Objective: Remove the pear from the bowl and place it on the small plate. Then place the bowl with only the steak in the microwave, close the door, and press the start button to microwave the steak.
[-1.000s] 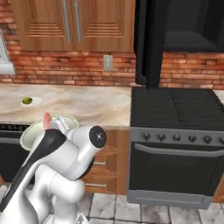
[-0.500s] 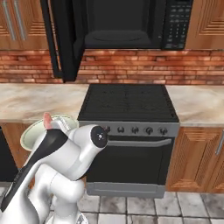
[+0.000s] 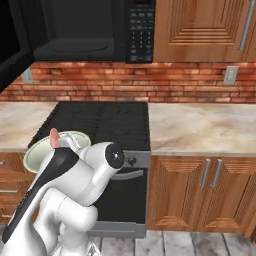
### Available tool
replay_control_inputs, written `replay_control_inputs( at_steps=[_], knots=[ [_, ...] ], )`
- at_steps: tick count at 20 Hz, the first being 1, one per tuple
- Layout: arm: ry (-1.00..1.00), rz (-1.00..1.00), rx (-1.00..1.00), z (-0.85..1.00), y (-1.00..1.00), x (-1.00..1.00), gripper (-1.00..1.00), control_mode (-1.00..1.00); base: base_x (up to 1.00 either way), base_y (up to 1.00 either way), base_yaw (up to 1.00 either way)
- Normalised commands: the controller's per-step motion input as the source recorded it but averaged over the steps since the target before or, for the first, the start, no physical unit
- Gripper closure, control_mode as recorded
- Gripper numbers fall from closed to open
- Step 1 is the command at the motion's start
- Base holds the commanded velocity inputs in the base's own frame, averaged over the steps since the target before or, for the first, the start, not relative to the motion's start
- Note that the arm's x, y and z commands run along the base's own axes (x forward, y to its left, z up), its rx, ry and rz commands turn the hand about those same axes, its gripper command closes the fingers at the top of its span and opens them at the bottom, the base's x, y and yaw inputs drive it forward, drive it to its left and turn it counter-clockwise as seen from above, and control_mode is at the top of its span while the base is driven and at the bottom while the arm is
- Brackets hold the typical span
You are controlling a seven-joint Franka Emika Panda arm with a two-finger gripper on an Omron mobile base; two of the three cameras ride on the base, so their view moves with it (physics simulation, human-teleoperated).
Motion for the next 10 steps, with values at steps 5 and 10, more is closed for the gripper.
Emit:
replay_control_inputs(
  at_steps=[5, 10],
  knots=[
    [0.00, 0.00, 0.00, 0.00, 0.00, 0.00, 1.00, 1.00, 0.87, -0.38, 0.08],
    [0.00, 0.00, 0.00, 0.00, 0.00, 0.00, 1.00, 1.00, 0.05, -0.11, 0.22]
  ],
)
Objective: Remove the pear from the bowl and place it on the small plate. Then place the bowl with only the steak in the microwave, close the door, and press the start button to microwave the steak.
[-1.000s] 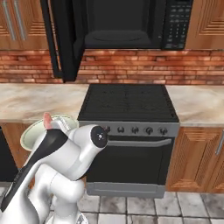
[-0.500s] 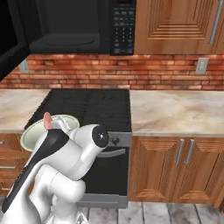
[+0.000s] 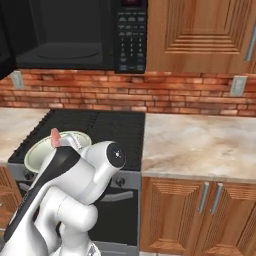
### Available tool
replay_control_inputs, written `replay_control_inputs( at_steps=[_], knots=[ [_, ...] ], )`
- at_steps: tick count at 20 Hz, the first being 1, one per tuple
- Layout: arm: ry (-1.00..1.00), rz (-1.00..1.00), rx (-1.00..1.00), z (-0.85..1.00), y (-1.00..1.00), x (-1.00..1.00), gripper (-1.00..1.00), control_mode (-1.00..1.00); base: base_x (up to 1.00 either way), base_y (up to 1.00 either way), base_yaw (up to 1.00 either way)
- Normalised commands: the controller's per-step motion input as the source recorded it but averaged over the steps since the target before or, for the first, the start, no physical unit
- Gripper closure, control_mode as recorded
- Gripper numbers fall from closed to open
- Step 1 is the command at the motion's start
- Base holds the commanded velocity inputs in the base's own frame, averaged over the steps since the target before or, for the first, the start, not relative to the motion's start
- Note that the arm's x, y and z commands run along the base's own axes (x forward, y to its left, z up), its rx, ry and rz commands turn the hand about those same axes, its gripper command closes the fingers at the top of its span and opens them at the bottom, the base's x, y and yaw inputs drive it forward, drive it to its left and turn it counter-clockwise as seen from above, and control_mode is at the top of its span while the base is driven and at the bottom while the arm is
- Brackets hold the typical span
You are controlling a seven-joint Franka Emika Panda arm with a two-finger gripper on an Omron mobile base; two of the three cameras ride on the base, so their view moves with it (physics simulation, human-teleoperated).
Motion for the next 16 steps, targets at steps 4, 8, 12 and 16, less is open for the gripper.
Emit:
replay_control_inputs(
  at_steps=[4, 8, 12, 16],
  knots=[
    [0.00, 0.00, 0.00, 0.00, 0.00, 0.00, 1.00, 1.00, 0.14, 0.00, 0.27],
    [0.00, 0.00, 0.00, 0.00, 0.00, 0.00, 1.00, 1.00, 0.37, 0.04, 0.21],
    [0.00, 0.00, 0.00, 0.00, 0.00, 0.00, 1.00, 1.00, 0.37, 0.00, 0.20],
    [0.00, 0.00, 0.00, 0.00, 0.00, 0.00, 1.00, 1.00, 0.29, 0.00, 0.16]
  ],
)
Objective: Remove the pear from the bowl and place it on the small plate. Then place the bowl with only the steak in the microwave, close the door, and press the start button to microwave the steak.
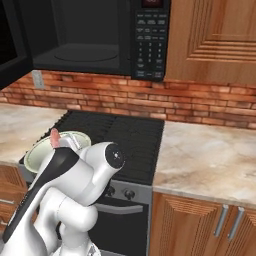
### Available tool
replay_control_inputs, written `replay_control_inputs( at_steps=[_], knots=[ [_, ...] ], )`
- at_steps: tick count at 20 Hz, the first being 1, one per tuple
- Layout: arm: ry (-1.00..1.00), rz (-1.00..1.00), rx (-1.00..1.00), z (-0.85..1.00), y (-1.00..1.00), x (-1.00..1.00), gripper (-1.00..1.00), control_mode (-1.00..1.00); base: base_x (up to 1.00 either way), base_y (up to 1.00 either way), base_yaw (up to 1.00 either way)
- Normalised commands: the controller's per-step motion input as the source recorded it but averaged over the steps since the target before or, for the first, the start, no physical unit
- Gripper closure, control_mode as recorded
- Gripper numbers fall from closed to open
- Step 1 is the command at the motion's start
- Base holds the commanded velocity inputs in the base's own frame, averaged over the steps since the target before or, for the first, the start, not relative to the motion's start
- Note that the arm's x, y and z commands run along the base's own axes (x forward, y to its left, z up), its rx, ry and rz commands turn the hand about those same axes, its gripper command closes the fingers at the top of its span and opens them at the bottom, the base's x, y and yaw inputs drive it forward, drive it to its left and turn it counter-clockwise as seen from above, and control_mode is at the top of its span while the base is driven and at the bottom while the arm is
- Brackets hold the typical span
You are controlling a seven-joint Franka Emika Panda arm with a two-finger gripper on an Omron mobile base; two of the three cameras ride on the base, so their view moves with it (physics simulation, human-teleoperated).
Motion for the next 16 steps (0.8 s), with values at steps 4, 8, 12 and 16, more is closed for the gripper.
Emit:
replay_control_inputs(
  at_steps=[4, 8, 12, 16],
  knots=[
    [0.00, 0.00, 0.00, 0.00, 0.00, 0.00, 1.00, 1.00, 0.08, 0.00, 0.02],
    [-0.03, 0.00, 0.14, 0.12, 0.03, 0.24, 1.00, -1.00, 0.00, 0.00, 0.00],
    [-0.28, 0.00, 0.17, 0.40, 0.27, 0.29, 1.00, -1.00, 0.00, 0.00, 0.00],
    [-0.18, -0.02, 0.12, 0.68, 0.43, 0.10, 1.00, -1.00, 0.00, 0.00, 0.00]
  ],
)
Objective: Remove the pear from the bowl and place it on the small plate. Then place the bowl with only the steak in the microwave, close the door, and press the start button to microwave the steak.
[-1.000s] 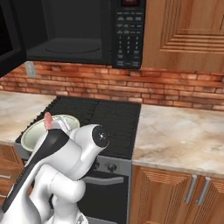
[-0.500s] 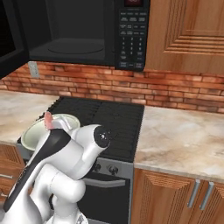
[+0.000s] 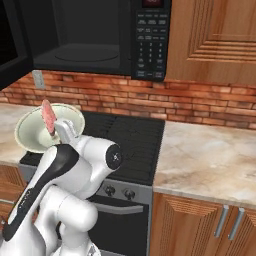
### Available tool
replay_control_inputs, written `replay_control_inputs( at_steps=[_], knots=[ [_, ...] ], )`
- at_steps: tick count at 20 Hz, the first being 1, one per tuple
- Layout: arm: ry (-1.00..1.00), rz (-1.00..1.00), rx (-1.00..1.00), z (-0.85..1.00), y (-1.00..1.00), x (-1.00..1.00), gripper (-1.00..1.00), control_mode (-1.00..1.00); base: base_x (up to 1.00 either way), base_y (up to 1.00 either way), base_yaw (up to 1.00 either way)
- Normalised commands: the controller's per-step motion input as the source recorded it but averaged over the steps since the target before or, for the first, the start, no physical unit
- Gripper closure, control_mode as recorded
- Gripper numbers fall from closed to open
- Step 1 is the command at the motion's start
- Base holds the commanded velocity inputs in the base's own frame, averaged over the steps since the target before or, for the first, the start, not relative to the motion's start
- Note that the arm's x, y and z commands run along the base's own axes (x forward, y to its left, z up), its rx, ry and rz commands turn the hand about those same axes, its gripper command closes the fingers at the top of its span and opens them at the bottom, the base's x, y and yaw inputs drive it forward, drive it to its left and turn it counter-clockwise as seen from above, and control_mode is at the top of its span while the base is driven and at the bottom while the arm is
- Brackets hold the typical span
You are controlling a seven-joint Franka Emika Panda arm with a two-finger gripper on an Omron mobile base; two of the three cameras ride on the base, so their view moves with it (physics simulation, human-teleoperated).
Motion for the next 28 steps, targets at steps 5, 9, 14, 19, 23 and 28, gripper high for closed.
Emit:
replay_control_inputs(
  at_steps=[5, 9, 14, 19, 23, 28],
  knots=[
    [-0.05, -0.11, 0.03, 0.62, 0.40, 0.28, 1.00, -1.00, 0.00, 0.00, 0.00],
    [0.00, -0.13, 0.11, 0.78, -0.11, 0.34, 1.00, -1.00, 0.00, 0.00, 0.00],
    [0.01, -0.14, 0.17, 0.80, -0.38, 0.26, 1.00, -1.00, 0.00, 0.00, 0.00],
    [0.00, -0.09, 0.13, 0.65, -0.14, 0.23, 1.00, -1.00, 0.00, 0.00, 0.00],
    [0.00, -0.04, 0.01, 0.51, 0.02, 0.51, 1.00, -1.00, 0.00, 0.00, 0.00],
    [0.02, 0.00, 0.00, 0.33, 0.01, 0.60, 1.00, -1.00, 0.00, 0.00, 0.00]
  ],
)
